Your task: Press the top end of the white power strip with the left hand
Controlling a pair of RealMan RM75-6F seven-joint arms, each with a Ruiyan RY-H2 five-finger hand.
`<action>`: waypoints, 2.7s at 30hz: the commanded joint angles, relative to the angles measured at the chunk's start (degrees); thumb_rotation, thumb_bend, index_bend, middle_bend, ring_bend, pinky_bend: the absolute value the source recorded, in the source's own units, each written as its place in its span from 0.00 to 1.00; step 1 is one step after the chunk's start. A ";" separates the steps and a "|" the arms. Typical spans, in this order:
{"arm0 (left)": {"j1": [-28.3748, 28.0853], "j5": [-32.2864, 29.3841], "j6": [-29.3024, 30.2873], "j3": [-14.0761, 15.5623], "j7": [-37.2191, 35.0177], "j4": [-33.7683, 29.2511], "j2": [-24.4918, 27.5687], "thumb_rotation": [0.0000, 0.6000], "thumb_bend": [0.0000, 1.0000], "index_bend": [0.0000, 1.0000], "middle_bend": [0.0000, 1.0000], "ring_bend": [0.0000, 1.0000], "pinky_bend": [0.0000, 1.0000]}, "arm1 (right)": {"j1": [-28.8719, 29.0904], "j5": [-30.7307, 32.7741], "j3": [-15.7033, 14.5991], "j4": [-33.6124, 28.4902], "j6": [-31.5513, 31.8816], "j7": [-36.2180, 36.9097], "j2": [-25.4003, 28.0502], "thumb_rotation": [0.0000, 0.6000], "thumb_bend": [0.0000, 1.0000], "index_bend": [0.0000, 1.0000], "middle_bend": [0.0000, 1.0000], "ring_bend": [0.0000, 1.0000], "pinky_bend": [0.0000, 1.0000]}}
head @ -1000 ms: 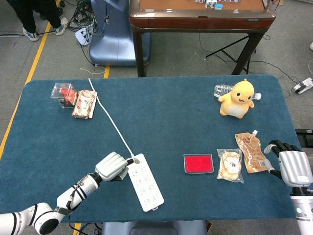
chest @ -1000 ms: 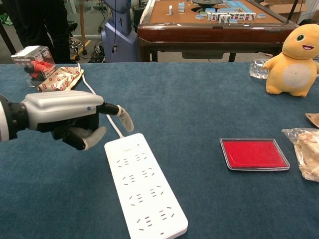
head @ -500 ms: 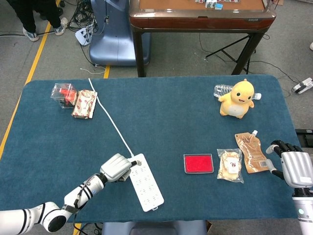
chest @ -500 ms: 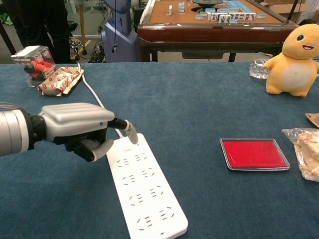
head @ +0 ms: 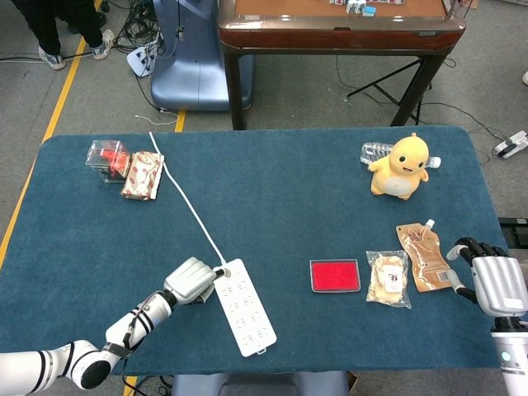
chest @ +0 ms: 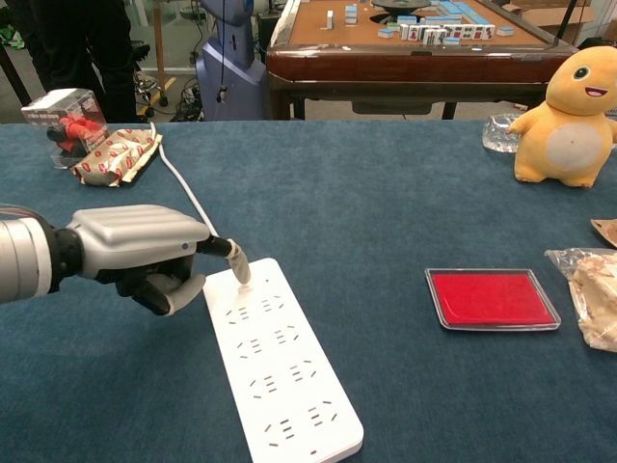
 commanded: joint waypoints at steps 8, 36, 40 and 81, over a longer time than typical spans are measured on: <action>0.30 0.52 0.68 1.48 -0.68 0.27 0.85 1.00 0.72 0.31 1.00 1.00 1.00 | -0.01 0.07 0.01 0.20 0.06 0.09 -0.24 1.00 0.29 0.46 0.33 0.36 0.41; -1.32 -0.67 0.38 2.40 1.03 1.37 -1.06 1.00 0.72 0.31 1.00 1.00 1.00 | 0.14 0.12 -0.27 0.92 -0.45 0.34 -0.96 1.00 0.29 0.46 0.34 0.37 0.41; -1.42 -0.95 0.53 2.47 1.46 1.25 -1.14 1.00 0.72 0.31 1.00 1.00 1.00 | 0.11 0.15 -0.29 0.92 -0.45 0.36 -0.97 1.00 0.29 0.46 0.34 0.36 0.41; 29.10 9.90 43.45 4.34 -5.69 -4.83 19.36 1.00 0.69 0.32 0.58 0.50 0.75 | 0.77 -0.70 -0.68 -1.28 -1.05 -1.83 -0.71 1.00 0.29 0.46 0.34 0.36 0.41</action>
